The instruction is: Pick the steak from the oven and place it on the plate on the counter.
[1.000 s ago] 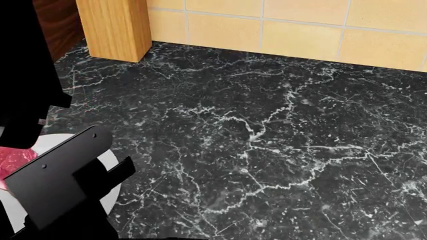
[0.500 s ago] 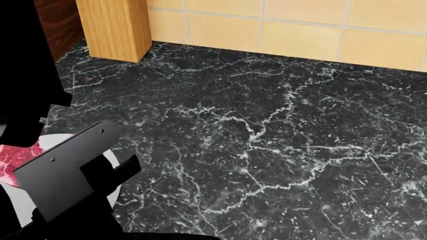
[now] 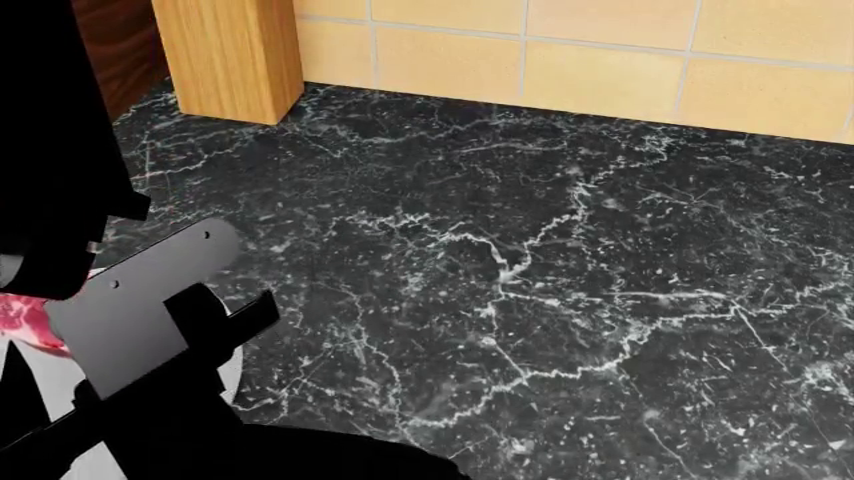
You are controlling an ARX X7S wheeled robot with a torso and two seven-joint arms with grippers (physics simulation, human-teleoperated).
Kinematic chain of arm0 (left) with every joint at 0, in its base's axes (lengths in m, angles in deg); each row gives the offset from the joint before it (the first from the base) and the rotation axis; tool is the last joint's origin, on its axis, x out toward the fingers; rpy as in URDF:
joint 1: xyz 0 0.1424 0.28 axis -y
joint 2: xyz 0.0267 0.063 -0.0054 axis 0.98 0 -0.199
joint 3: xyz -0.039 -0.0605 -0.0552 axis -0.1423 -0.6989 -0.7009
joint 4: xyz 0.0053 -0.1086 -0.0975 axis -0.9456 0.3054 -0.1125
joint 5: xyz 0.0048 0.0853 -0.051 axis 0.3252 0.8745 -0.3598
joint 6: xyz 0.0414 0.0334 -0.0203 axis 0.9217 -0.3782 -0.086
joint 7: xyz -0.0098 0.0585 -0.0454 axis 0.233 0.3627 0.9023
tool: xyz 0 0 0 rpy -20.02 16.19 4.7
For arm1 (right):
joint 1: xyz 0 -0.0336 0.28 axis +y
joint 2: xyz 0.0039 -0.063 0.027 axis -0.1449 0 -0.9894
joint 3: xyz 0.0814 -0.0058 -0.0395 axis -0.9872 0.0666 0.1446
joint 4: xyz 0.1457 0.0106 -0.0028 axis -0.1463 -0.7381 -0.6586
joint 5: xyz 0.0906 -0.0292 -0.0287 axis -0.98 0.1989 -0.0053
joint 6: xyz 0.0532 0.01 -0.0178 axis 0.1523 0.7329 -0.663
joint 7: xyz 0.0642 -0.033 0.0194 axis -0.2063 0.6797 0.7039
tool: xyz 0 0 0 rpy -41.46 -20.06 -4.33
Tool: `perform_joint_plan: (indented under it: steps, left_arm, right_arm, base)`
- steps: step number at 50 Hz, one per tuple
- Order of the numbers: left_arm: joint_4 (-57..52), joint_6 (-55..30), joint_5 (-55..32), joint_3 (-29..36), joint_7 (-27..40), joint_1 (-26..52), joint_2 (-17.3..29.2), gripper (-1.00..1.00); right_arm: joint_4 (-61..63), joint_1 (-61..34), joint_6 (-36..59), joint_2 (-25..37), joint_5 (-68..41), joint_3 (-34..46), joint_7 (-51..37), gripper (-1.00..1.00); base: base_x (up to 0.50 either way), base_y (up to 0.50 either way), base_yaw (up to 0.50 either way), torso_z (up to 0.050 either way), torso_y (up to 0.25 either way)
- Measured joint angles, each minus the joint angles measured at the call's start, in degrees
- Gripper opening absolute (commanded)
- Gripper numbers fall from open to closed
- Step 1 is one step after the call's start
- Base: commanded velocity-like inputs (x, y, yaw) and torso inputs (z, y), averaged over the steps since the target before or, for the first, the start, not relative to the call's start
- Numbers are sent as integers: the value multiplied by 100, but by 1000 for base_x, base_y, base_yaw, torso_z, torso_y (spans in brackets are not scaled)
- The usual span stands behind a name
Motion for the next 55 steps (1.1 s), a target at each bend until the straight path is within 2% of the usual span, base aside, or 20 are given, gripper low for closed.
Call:
perform_joint_plan:
  steps: [52,53,55]
  left_arm:
    - [-43,151,232,64,-139,-243,105,100]
    - [-41,152,235,66,-142,-243,105,100]
    - [-38,155,241,72,-148,-243,105,100]
  right_arm:
    - [-523,167,-87,-204,32,60,342,-100]
    - [-529,167,-82,-206,24,59,343,100]
    - [-541,161,-63,-212,34,47,346,100]
  base:
    - [0,0,0,0,0]
    - [0,0,0,0,0]
    - [0,0,0,0,0]
